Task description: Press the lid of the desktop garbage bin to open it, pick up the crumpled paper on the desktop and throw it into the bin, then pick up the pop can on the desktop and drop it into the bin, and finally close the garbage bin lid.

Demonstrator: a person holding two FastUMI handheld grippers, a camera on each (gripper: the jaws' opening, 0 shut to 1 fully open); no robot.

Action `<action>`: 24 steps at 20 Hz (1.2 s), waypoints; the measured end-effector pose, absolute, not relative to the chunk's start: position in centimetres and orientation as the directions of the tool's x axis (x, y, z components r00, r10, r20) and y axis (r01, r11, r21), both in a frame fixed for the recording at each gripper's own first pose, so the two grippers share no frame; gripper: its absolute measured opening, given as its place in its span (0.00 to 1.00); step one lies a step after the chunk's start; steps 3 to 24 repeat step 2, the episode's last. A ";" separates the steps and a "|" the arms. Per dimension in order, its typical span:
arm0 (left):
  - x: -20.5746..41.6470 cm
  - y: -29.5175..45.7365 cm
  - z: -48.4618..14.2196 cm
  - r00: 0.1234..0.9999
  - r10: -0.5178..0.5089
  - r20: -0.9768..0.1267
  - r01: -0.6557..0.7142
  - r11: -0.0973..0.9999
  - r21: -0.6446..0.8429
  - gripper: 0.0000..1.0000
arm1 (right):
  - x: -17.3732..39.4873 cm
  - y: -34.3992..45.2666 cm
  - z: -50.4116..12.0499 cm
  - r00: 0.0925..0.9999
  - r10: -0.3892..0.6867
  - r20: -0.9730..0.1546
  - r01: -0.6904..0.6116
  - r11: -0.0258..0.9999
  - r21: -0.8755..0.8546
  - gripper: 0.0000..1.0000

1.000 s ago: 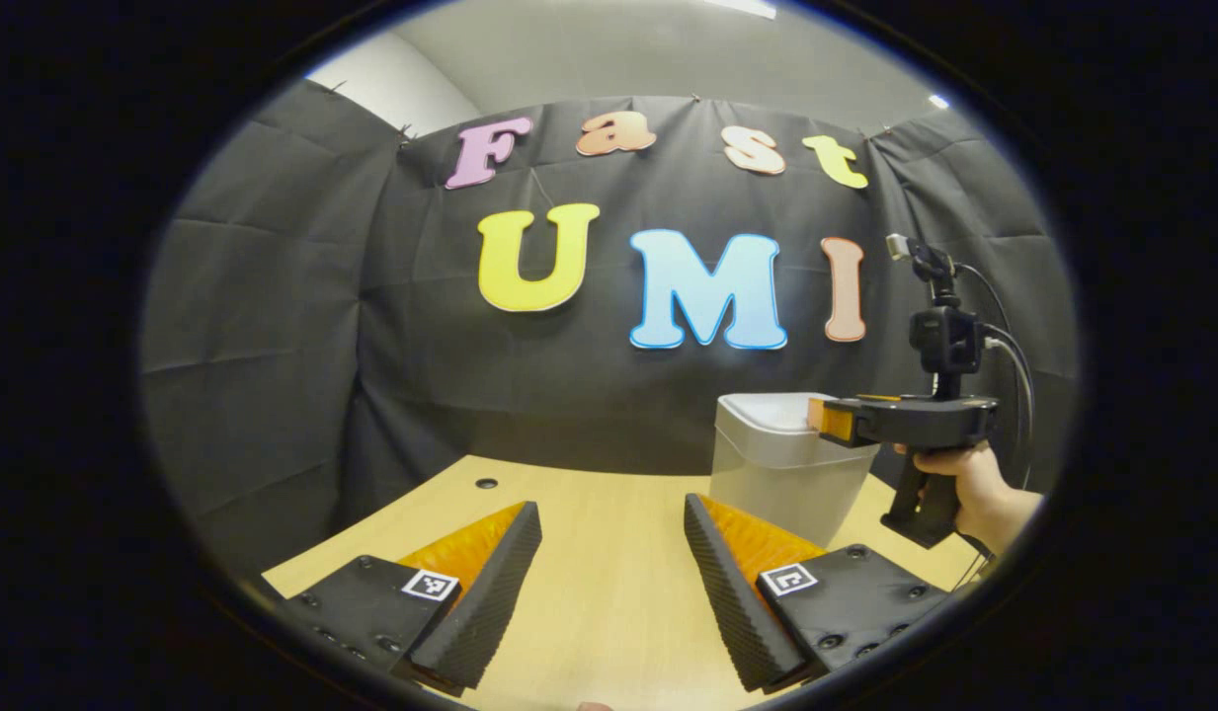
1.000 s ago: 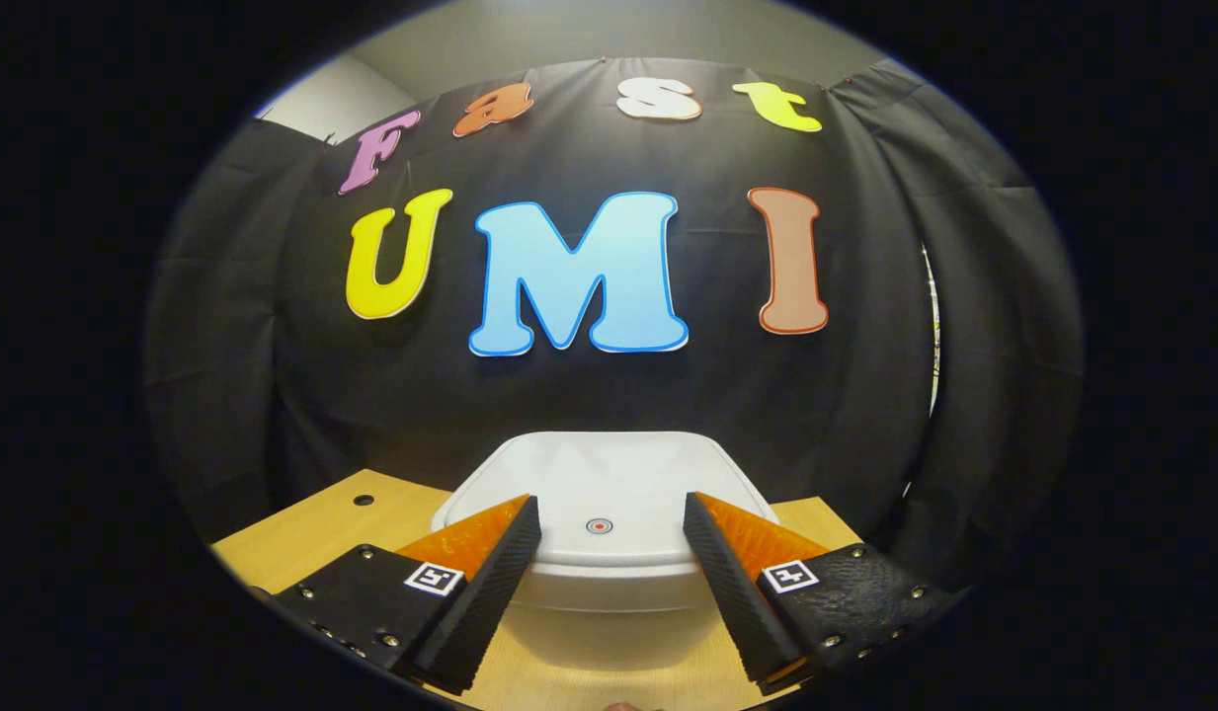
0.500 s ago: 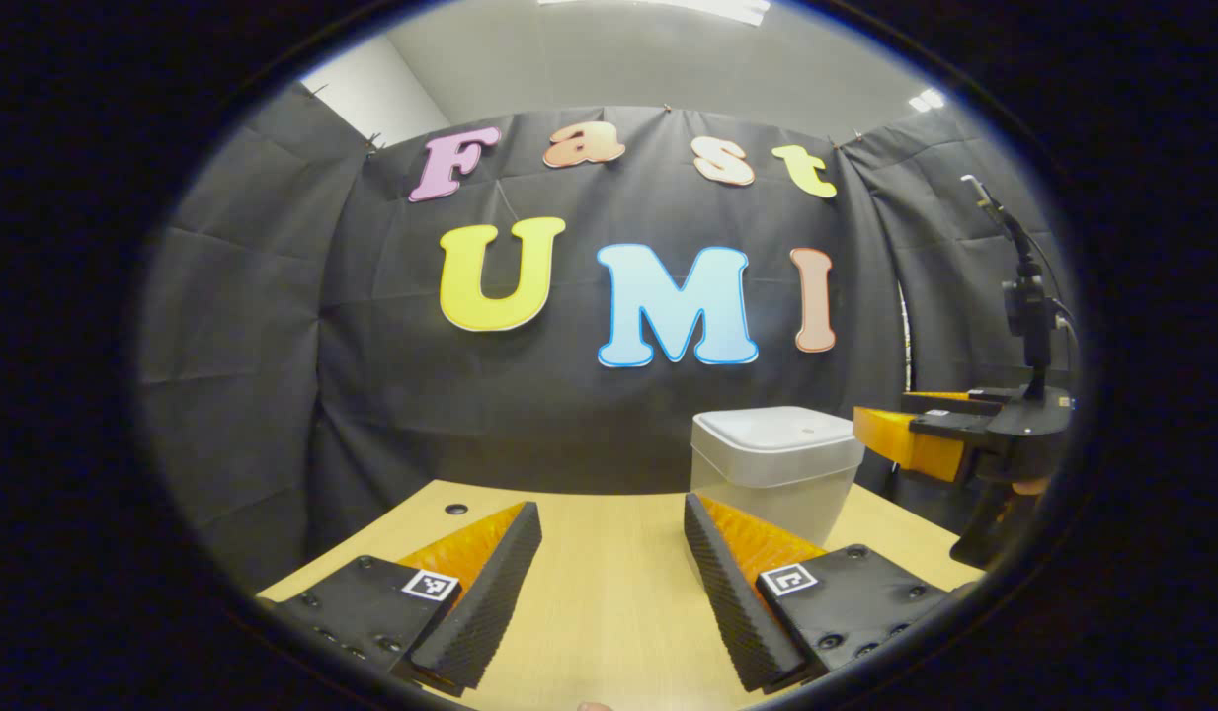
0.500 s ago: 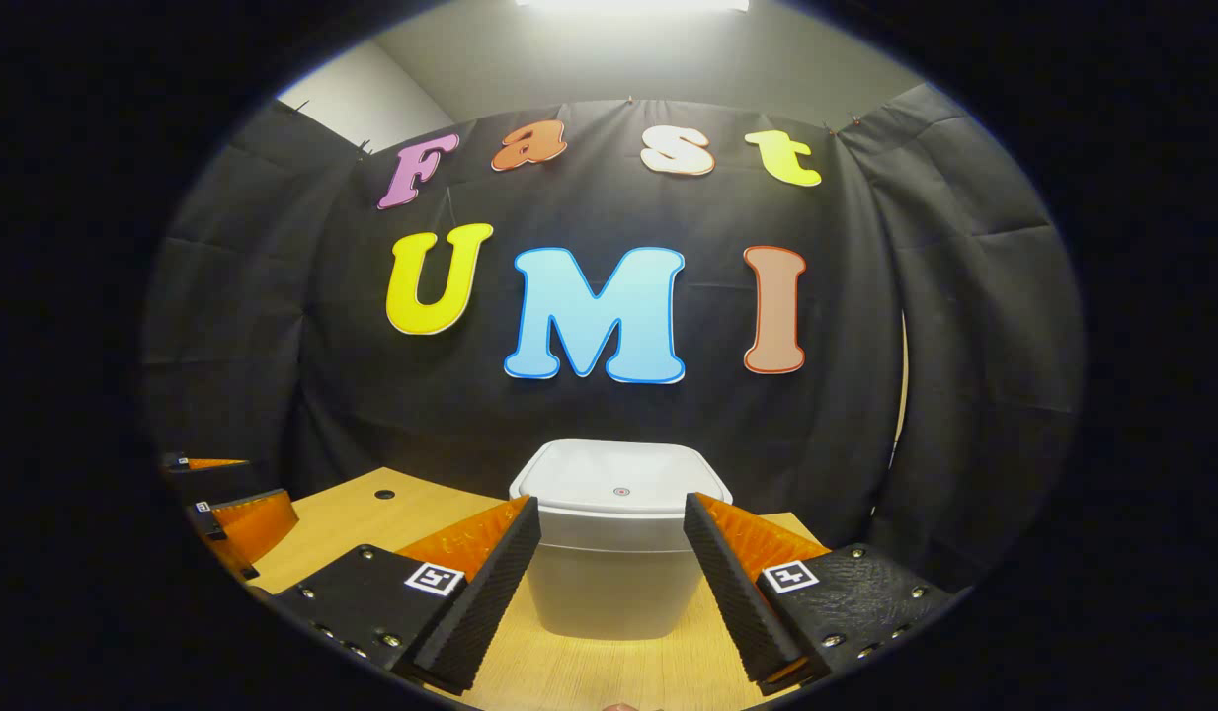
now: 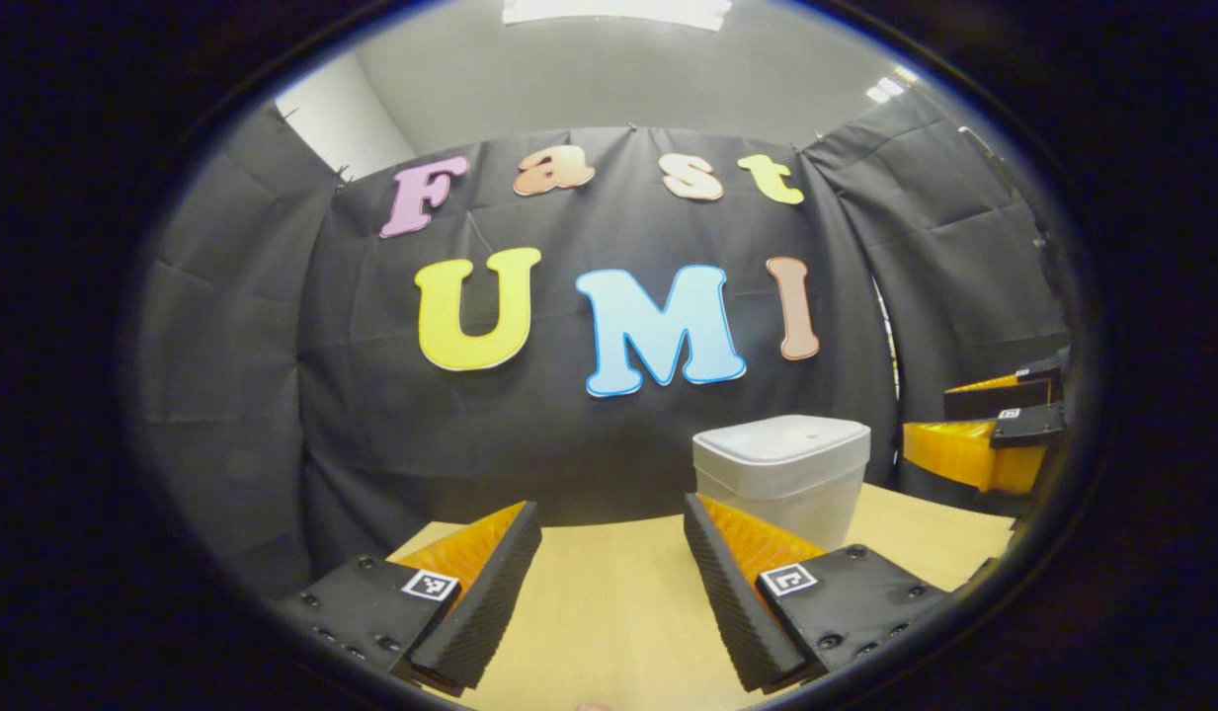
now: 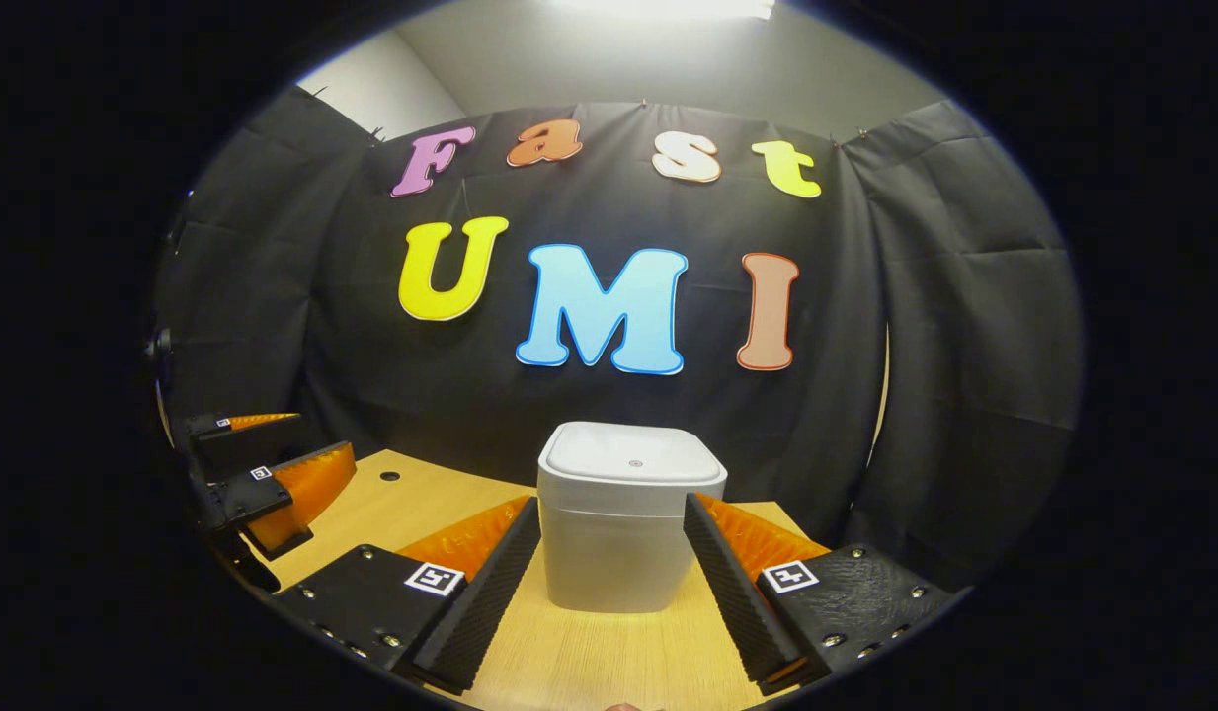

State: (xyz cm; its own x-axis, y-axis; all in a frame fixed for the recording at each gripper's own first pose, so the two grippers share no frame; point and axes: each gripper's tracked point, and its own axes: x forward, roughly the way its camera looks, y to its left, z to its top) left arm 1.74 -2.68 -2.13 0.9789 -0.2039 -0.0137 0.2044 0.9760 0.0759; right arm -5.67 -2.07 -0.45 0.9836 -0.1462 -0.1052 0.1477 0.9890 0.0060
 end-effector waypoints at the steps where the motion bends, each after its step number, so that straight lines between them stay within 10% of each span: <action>1: 1.5 -3.3 -1.9 0.975 -0.221 -0.003 0.221 0.972 0.075 0.96 | -5.7 -2.3 -0.4 0.983 -0.156 -0.102 0.159 0.987 0.019 0.94; 24: 1.3 -3.7 -2.0 0.973 -0.231 0.005 0.230 0.970 0.083 0.96 | -5.7 -2.1 -0.6 0.982 -0.151 -0.109 0.157 0.987 0.044 0.94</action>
